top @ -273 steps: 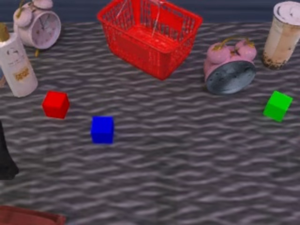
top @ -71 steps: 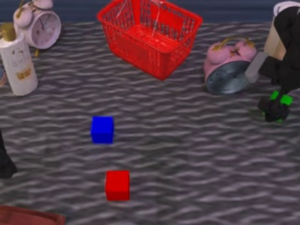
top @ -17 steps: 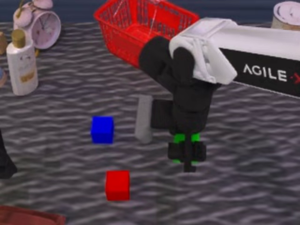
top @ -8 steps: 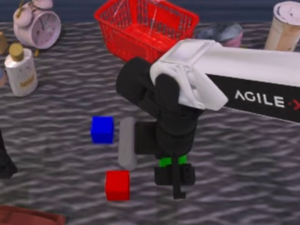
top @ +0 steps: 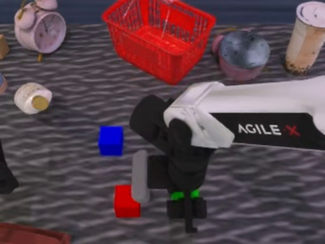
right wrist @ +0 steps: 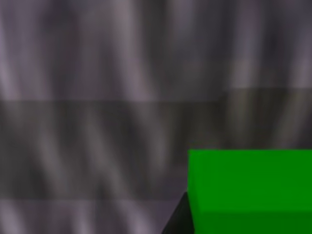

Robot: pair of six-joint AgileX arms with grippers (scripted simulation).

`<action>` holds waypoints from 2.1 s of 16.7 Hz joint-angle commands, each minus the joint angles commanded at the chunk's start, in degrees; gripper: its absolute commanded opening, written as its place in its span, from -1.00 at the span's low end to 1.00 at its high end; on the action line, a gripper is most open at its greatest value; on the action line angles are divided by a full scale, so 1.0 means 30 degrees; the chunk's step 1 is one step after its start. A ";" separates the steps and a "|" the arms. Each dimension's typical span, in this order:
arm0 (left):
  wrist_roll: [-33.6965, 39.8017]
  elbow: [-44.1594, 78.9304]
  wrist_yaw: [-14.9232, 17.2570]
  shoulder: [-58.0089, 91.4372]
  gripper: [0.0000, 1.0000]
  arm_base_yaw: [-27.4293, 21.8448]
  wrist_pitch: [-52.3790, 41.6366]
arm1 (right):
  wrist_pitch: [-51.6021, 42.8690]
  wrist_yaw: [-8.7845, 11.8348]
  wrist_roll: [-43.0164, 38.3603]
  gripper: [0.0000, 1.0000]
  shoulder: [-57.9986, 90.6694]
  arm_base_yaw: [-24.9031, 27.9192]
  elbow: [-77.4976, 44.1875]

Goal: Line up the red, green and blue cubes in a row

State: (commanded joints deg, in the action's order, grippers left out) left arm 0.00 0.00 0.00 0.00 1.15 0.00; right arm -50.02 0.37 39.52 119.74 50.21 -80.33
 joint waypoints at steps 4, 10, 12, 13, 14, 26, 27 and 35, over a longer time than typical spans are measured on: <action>0.0000 0.0000 0.0000 0.0000 1.00 0.0000 0.0000 | 0.0142 -0.0004 0.0007 -1.00 0.0074 0.0015 0.0125; 0.0000 0.0000 0.0000 0.0000 1.00 0.0000 0.0000 | 0.0142 -0.0004 0.0007 -0.10 0.0074 0.0015 0.0125; 0.0000 0.0000 0.0000 0.0000 1.00 0.0000 0.0000 | 0.0142 -0.0004 0.0007 0.21 0.0074 0.0015 0.0125; 0.0000 0.0000 0.0000 0.0000 1.00 0.0000 0.0000 | 0.0142 -0.0004 0.0007 0.36 0.0074 0.0015 0.0125; 0.0000 0.0000 0.0000 0.0000 1.00 0.0000 0.0000 | 0.0142 -0.0004 0.0007 0.51 0.0074 0.0015 0.0125; 0.0000 0.0000 0.0000 0.0000 1.00 0.0000 0.0000 | 0.0138 -0.0004 0.0006 1.00 0.0061 -0.0021 0.0121; 0.0000 0.0000 0.0000 0.0000 1.00 0.0000 0.0000 | 0.0074 -0.0004 0.0027 1.00 0.0043 0.0001 0.0060; 0.0000 0.0000 0.0000 0.0000 1.00 0.0000 0.0000 | -0.4452 0.0012 0.0090 1.00 -0.1560 0.0112 -0.2793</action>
State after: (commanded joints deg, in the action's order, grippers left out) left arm 0.00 0.00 0.00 0.00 1.15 0.00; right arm -63.37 0.41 39.79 115.06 50.55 -88.70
